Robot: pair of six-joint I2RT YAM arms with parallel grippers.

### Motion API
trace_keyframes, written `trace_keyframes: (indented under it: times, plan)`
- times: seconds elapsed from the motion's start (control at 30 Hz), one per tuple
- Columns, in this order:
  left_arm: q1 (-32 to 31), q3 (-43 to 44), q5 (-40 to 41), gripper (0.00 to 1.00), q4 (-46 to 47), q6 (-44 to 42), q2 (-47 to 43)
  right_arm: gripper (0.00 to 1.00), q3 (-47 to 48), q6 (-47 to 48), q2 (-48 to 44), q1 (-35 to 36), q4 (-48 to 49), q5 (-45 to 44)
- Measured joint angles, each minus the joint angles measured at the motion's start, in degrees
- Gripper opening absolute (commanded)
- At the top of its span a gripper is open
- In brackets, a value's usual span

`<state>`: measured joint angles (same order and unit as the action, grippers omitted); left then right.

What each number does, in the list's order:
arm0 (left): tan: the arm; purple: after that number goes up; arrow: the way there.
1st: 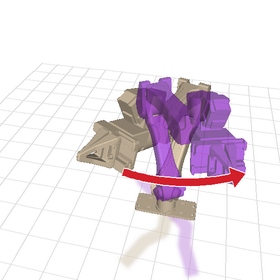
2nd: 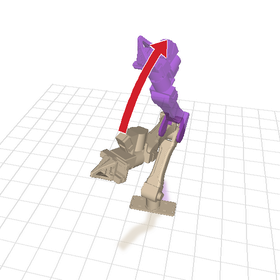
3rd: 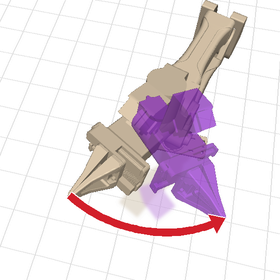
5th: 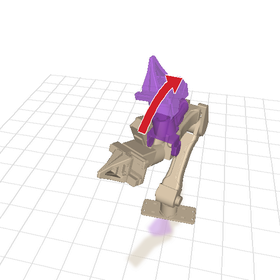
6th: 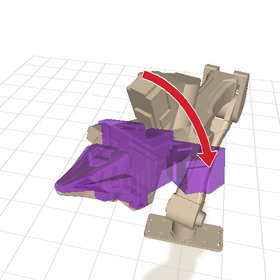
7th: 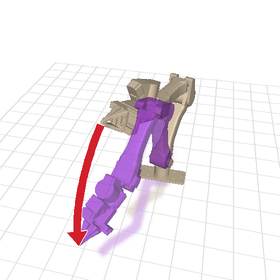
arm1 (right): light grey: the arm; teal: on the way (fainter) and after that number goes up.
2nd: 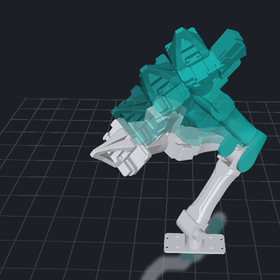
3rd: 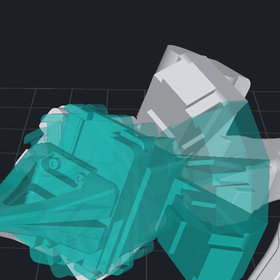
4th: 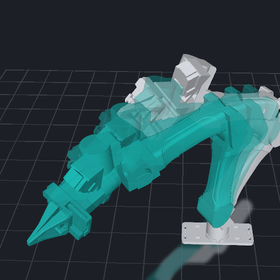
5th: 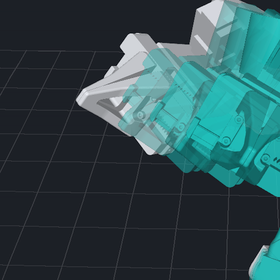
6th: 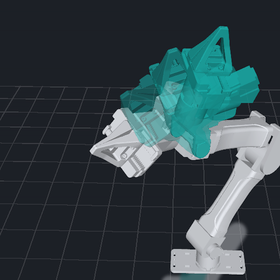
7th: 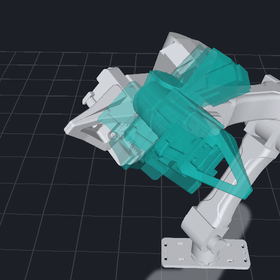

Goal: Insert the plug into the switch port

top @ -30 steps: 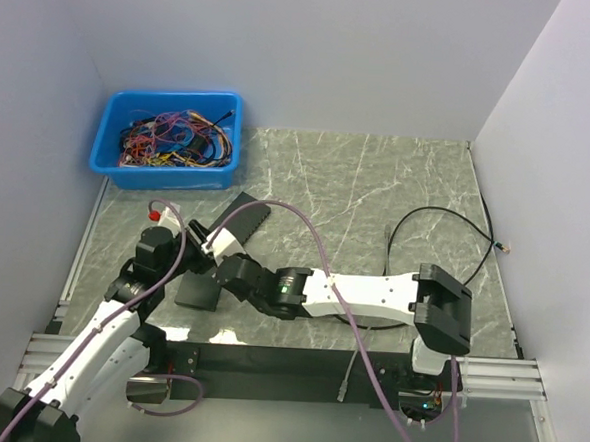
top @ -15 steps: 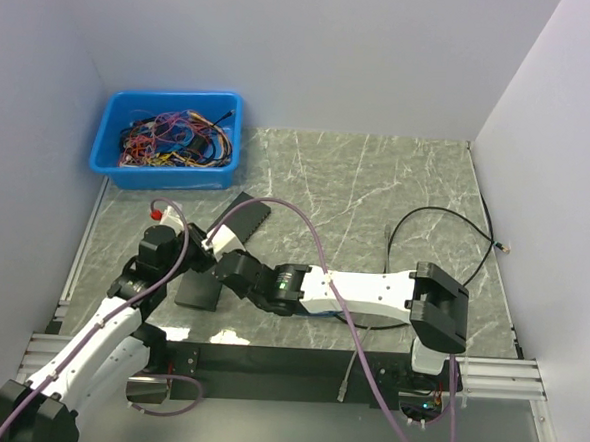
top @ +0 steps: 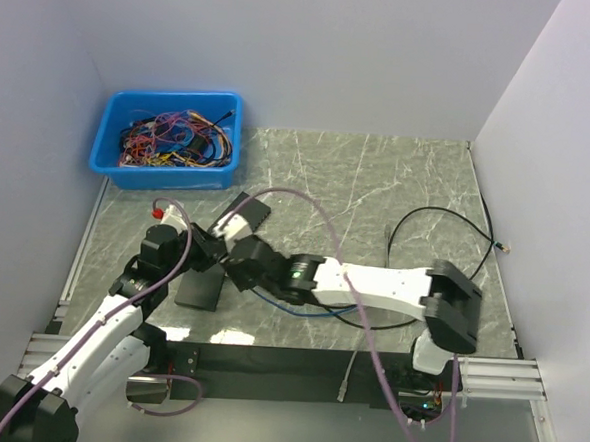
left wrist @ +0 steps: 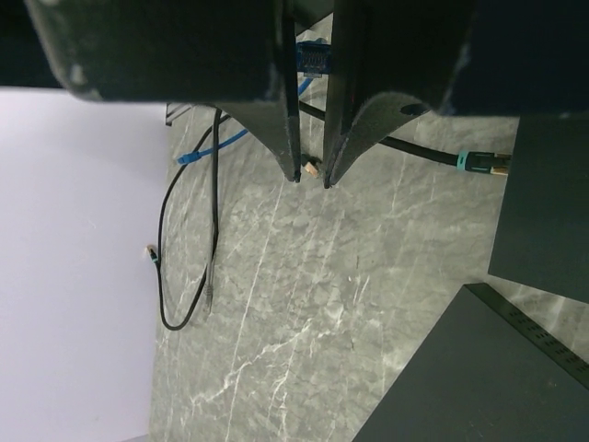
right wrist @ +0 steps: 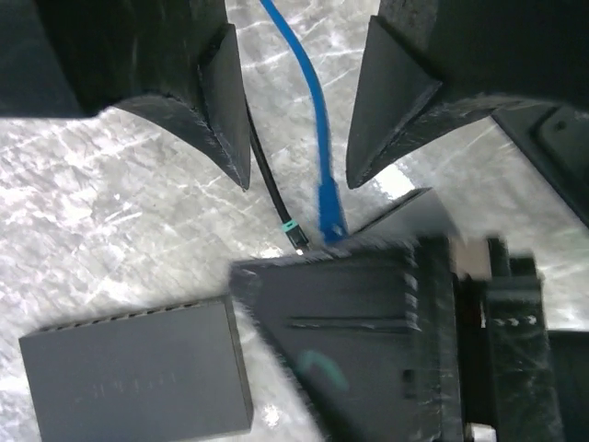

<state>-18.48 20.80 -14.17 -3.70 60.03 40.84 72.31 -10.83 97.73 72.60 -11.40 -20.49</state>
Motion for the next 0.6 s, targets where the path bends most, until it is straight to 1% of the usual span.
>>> trace_keyframes:
  times: [0.07,0.17,0.23,0.3,0.4,0.6]
  plan:
    - [0.0,0.0,0.1,0.01,0.2,-0.8,0.0,0.54,-3.2,0.0,-4.0,-1.7,1.6,2.9]
    - [0.0,0.0,0.0,0.01,1.8,-2.0,0.0,0.54,-9.4,-0.5,-13.0,-6.5,5.4,11.3]
    - [0.0,0.0,-0.6,0.01,4.1,-2.9,0.0,0.49,-14.3,-1.7,-19.5,-11.1,10.1,19.0]
    - [0.0,-0.3,-2.0,0.01,8.2,-3.9,0.0,0.49,-18.5,-3.4,-24.7,-15.6,14.9,26.1]
    - [0.0,-2.4,-4.6,0.01,16.1,-4.9,-0.5,0.48,-22.3,-4.8,-27.8,-18.4,20.5,34.8]
    - [0.0,-4.9,-10.1,0.01,29.5,-6.0,-1.0,0.48,-23.4,-7.2,-25.2,-18.3,27.1,49.6]
